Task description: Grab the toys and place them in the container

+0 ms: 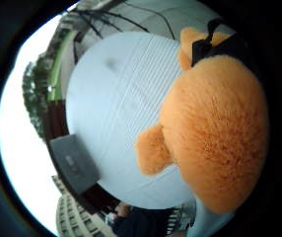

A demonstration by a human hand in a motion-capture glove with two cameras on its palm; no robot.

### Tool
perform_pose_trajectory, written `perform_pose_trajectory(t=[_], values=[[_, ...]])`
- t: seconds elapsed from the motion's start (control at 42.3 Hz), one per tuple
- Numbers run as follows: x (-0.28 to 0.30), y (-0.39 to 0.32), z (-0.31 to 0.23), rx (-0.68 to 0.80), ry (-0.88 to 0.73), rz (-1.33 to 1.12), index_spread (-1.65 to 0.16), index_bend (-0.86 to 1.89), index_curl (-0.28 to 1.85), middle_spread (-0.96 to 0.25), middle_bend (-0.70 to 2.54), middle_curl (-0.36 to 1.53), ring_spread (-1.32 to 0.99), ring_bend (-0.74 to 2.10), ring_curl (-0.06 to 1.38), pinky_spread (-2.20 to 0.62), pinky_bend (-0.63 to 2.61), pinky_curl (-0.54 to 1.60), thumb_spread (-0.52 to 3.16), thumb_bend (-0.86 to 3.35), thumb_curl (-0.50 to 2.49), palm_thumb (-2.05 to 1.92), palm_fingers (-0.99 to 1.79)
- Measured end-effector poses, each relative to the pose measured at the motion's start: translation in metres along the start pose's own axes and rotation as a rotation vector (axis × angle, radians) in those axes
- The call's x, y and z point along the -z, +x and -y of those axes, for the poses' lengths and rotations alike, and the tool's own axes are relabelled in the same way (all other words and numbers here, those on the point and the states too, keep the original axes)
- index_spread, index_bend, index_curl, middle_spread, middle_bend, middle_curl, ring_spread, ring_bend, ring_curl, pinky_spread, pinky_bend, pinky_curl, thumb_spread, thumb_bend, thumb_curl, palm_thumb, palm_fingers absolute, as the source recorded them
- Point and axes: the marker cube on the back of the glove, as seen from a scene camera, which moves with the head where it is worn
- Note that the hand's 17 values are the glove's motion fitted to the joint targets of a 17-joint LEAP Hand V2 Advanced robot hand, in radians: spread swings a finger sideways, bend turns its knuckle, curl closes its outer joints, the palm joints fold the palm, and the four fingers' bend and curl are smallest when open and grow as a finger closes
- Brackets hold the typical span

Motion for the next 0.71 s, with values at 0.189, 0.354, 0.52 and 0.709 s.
perform_pose_trajectory(t=[0.189, 0.354, 0.52, 0.709], values=[[0.041, -0.039, -0.013, 0.024, 0.057, 0.011, -0.38, 0.23, 0.16, -0.37, 0.69, 0.58, -0.41, 1.2, 0.44, -0.45, 0.92, 0.27, 1.03, 0.25, 0.7, 0.64, 1.13], [0.075, -0.088, -0.026, 0.13, 0.1, -0.025, -0.37, 0.2, 0.17, -0.39, 0.73, 0.61, -0.39, 1.22, 0.45, -0.46, 0.86, 0.28, 0.91, 0.19, 0.73, 0.64, 1.18], [0.123, -0.158, -0.055, 0.198, 0.137, -0.028, -0.37, 0.19, 0.19, -0.41, 0.74, 0.64, -0.39, 1.23, 0.45, -0.46, 0.84, 0.29, 0.84, 0.16, 0.77, 0.66, 1.17], [0.168, -0.235, -0.094, 0.193, 0.181, -0.025, -0.37, 0.19, 0.21, -0.42, 0.73, 0.66, -0.38, 1.22, 0.45, -0.46, 0.83, 0.31, 0.79, 0.14, 0.81, 0.68, 1.15]])
